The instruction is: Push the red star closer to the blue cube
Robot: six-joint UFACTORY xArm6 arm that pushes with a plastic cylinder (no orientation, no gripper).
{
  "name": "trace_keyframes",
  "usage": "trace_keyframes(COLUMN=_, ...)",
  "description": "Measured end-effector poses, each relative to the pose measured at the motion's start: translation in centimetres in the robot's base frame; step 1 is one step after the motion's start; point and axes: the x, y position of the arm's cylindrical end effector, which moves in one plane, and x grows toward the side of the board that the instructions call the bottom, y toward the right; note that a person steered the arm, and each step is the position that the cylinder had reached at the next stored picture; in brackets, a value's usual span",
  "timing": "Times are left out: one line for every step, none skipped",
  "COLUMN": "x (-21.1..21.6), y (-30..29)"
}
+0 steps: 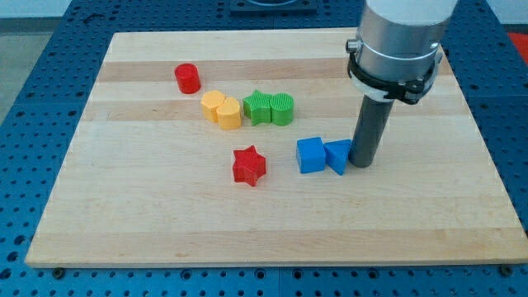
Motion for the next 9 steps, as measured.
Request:
trace_keyframes(x=0.3, y=0.4)
trace_keyframes(x=5.4, y=1.0)
trace_keyframes(x=8.8, y=-3.0)
trace_keyframes(x=9.1, y=-10.6)
trace_keyframes(x=8.8, y=-18.5)
trace_keyframes(x=6.1, y=-22.3)
trace_keyframes(x=2.4, y=-22.1)
trace_keyframes(x=2.0, y=-20.3)
trace_keyframes(x=2.0, y=-17.5)
